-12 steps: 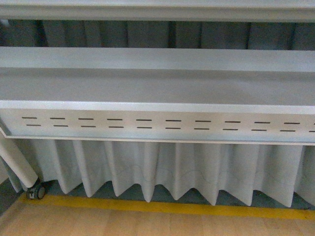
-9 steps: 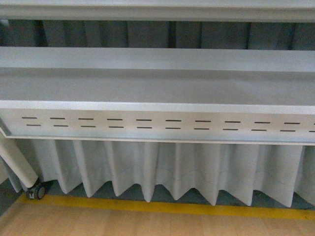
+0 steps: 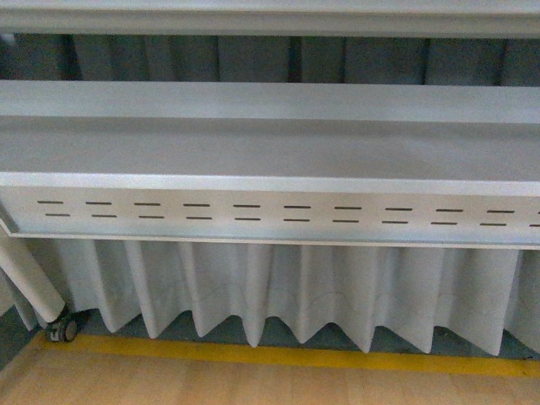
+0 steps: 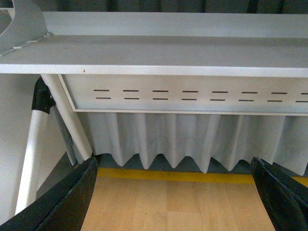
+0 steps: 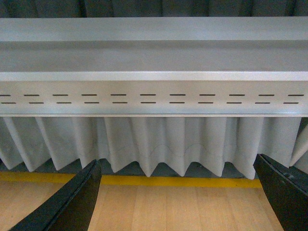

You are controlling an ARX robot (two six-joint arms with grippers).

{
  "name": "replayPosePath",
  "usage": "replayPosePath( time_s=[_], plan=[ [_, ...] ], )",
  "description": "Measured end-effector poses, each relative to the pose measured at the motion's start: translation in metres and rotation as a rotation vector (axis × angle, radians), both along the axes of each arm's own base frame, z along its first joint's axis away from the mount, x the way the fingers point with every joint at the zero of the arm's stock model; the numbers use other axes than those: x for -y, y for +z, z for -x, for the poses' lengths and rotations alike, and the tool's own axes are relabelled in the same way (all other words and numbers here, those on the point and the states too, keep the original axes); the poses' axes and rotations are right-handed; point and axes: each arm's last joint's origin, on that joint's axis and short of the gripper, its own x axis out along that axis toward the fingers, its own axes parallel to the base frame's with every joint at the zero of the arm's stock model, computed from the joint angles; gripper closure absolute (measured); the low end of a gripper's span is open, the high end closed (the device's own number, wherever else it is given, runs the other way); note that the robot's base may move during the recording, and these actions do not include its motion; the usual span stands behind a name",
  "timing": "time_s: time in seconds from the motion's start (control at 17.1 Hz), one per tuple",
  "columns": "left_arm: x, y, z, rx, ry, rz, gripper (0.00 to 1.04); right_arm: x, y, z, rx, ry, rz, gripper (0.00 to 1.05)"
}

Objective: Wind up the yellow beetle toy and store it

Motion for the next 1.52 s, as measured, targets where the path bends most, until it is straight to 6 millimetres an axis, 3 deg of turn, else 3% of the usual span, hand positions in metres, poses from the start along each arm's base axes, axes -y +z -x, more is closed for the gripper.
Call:
replayPosePath(
  time_s=[1.52],
  plan=[
    [0.0, 0.0001, 0.0, 0.001, 0.0, 0.0, 0.07, 0.0, 0.0, 0.0, 0.0, 0.001, -0.003, 0.07]
  ],
)
